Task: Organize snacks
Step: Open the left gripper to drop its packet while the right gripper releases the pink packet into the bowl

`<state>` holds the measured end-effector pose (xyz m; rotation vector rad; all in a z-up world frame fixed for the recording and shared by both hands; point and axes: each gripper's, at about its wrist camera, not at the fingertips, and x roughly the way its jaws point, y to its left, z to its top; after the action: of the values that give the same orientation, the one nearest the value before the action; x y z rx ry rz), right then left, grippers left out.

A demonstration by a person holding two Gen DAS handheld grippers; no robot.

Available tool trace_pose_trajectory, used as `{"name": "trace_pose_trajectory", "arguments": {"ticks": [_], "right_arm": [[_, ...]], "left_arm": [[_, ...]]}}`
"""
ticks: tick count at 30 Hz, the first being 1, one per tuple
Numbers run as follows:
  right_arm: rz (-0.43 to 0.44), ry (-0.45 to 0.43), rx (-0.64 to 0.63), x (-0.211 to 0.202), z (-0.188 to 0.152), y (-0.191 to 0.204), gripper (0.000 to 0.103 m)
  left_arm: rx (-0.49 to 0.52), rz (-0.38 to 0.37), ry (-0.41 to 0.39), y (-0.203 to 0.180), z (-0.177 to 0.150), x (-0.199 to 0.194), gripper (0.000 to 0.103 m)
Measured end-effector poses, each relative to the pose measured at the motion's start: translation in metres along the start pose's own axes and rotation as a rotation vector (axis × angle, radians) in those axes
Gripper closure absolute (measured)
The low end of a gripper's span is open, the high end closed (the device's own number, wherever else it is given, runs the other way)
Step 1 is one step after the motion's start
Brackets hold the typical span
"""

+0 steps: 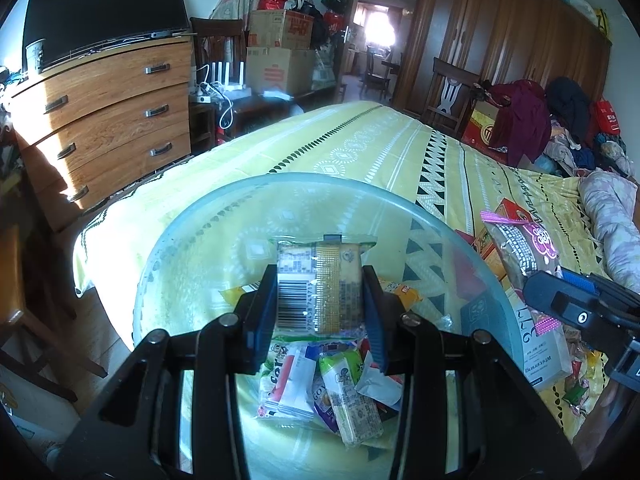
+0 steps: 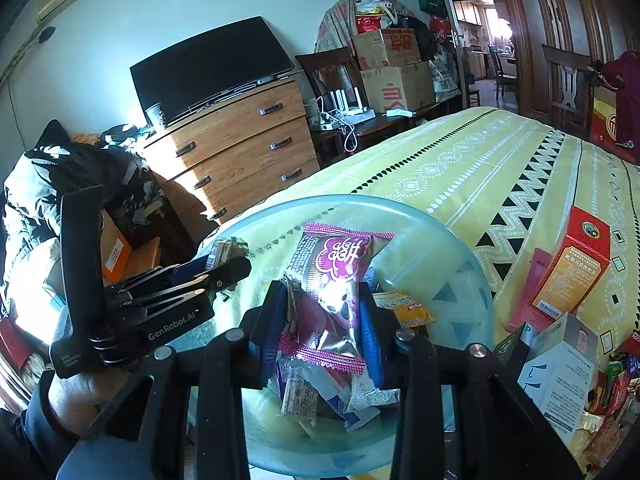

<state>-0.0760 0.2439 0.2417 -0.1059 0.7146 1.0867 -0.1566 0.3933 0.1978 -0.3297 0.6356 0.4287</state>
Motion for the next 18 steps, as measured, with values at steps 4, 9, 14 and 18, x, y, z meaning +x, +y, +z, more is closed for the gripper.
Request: {"name": "trace_pose_trajectory", "arguments": {"ticks": [4,9,14,18], "right_arm": [[0.0,0.0,0.001,0.0002,-0.0002,-0.0001,0.064],[0.0,0.0,0.003,0.0003,-0.0002,0.0,0.064],[0.0,0.001,0.004,0.0,-0.0002,0.0004,0.064],[0.0,0.001,0.005,0.0004,-0.0008,0.0005,0.064]], "left_arm": [[0.001,-0.001,0.001,0.0008,-0.0001,0.0007,0.063],[0.005,0.0,0.002,0.0,-0.001,0.0006,0.063],[0.009,0.002,0.005,-0.0025,-0.0031,0.0007,0.063],[0.009,0.002,0.006,-0.0026,-0.0028,0.001,0.063]]}}
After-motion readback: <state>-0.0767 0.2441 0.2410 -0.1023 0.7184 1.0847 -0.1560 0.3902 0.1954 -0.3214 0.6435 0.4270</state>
